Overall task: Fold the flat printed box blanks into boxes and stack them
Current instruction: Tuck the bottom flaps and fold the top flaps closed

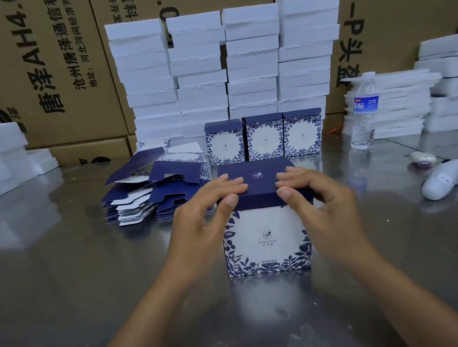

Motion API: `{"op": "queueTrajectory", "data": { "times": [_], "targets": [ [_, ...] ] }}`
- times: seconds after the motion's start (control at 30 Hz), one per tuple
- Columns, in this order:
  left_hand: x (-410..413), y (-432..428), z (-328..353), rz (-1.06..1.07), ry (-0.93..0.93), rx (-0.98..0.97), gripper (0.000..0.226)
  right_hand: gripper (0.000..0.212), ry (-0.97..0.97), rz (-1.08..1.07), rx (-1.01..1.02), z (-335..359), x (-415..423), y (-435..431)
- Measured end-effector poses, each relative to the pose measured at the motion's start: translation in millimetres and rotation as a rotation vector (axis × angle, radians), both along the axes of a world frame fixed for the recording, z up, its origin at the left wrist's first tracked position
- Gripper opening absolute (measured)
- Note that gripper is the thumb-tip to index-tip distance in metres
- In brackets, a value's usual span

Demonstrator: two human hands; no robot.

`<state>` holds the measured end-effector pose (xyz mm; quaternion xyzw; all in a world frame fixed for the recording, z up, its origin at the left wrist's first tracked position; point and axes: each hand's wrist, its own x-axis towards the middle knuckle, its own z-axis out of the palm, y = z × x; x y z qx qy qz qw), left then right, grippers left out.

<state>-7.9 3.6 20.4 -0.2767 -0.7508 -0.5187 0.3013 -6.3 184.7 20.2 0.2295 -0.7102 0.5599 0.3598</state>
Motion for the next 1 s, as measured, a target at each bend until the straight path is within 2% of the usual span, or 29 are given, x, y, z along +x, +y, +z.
{"op": "queueTrajectory", "data": {
  "times": [0.1, 0.27, 0.4, 0.47, 0.7, 0.8, 1.0],
  "targets": [
    [-3, 0, -1, 0.003, 0.001, 0.005, 0.019, 0.025, 0.031, -0.042, -0.011, -3, -1, -5],
    [-1, 2, -2, -0.020, -0.022, 0.050, 0.019, 0.007, -0.044, -0.003, -0.061, -1, 3, -5],
    [1, -1, 0, -0.036, -0.057, 0.032, 0.022, 0.011, -0.166, 0.088, -0.369, -4, 6, -1],
    [2, -3, -1, -0.051, -0.073, 0.045, 0.024, 0.012, -0.181, 0.129, -0.443, -4, 8, 1],
    [-2, -3, 0, -0.048, -0.087, 0.075, 0.022, 0.015, -0.207, 0.151, -0.353, -1, 0, 6],
    [-2, -2, 0, -0.056, -0.099, 0.078, 0.023, 0.007, -0.197, 0.146, -0.341, -4, -4, 9],
    [1, -12, 8, -0.216, -0.244, 0.113, 0.025, 0.008, -0.165, 0.114, -0.281, -9, -4, 8]
  ]
}}
